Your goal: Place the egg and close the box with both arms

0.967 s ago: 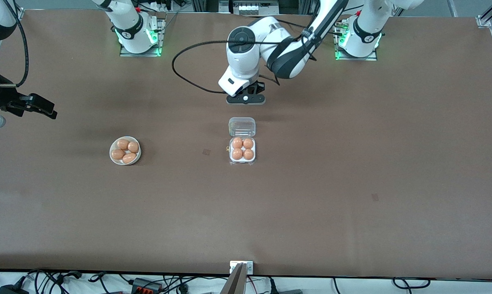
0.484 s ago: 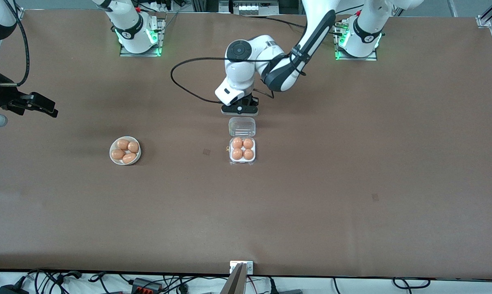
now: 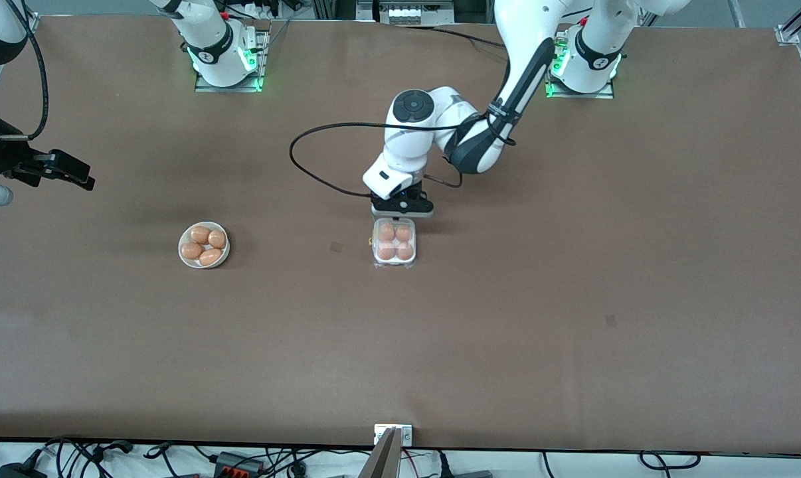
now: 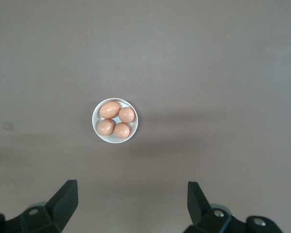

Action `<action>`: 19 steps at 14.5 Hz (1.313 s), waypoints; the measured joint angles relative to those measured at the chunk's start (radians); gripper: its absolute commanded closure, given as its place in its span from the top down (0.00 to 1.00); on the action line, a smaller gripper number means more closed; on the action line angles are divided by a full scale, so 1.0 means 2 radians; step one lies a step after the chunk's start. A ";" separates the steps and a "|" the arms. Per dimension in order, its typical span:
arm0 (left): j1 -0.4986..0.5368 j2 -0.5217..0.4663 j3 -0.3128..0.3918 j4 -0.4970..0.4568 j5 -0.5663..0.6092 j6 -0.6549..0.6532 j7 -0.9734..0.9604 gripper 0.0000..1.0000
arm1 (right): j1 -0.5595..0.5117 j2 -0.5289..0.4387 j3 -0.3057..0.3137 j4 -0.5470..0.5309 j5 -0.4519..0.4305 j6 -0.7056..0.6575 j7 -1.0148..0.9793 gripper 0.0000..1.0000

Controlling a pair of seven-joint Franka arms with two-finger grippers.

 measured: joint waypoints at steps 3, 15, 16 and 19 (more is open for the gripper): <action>0.007 -0.005 0.004 0.005 0.014 -0.001 0.000 0.01 | 0.000 0.000 0.000 0.000 0.000 0.000 0.000 1.00; 0.002 -0.097 0.003 0.029 0.021 -0.407 0.168 0.99 | 0.000 0.000 0.001 0.001 0.000 0.001 -0.001 1.00; 0.006 -0.097 0.006 0.042 0.021 -0.439 0.195 1.00 | 0.000 0.000 0.001 0.002 0.000 0.001 -0.001 1.00; 0.032 -0.101 0.008 0.070 0.021 -0.480 0.244 1.00 | 0.000 0.000 0.002 0.002 0.000 0.001 -0.001 1.00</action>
